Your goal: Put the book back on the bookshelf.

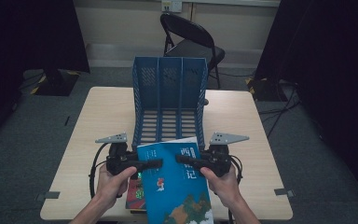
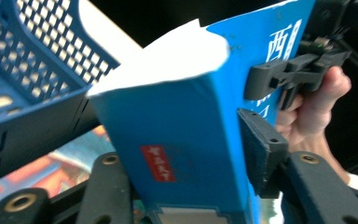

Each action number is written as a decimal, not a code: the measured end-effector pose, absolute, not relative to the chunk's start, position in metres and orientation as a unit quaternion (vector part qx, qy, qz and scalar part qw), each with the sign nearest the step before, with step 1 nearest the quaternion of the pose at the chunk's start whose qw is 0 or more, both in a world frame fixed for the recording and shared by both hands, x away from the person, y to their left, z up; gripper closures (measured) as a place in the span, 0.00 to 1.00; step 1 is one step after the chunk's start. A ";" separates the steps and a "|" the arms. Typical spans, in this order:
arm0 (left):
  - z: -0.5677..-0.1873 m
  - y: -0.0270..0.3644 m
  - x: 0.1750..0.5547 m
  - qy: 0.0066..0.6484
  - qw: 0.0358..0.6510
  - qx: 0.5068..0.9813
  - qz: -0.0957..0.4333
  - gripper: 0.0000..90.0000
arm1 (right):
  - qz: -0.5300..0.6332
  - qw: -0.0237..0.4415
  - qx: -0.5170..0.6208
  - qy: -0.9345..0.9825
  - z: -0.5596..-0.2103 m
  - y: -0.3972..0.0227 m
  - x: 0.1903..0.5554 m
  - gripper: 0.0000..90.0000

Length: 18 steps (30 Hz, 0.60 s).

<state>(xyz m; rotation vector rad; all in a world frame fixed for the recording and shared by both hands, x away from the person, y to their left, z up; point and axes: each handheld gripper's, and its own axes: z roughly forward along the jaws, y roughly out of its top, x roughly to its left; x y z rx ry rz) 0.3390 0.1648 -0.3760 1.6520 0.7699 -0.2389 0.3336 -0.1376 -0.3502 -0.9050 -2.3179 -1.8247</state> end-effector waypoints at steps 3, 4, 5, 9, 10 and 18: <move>-0.367 0.166 0.337 0.332 0.608 0.716 -0.089 0.61 | -0.602 0.024 -0.288 -0.744 -0.344 -0.137 0.333 0.90; -0.365 0.167 0.337 0.332 0.611 0.713 -0.090 0.61 | -0.604 0.024 -0.288 -0.743 -0.342 -0.136 0.333 0.90; -0.365 0.167 0.337 0.332 0.611 0.713 -0.090 0.62 | -0.606 0.025 -0.284 -0.742 -0.341 -0.136 0.333 0.90; -0.353 0.171 0.337 0.322 0.620 0.711 -0.076 0.63 | -0.612 0.016 -0.279 -0.740 -0.333 -0.133 0.332 0.90; -0.350 0.172 0.338 0.319 0.623 0.711 -0.073 0.63 | -0.613 0.014 -0.278 -0.739 -0.330 -0.132 0.332 0.90; -0.329 0.187 0.341 0.306 0.644 0.700 -0.036 0.65 | -0.637 -0.003 -0.260 -0.726 -0.313 -0.119 0.339 0.90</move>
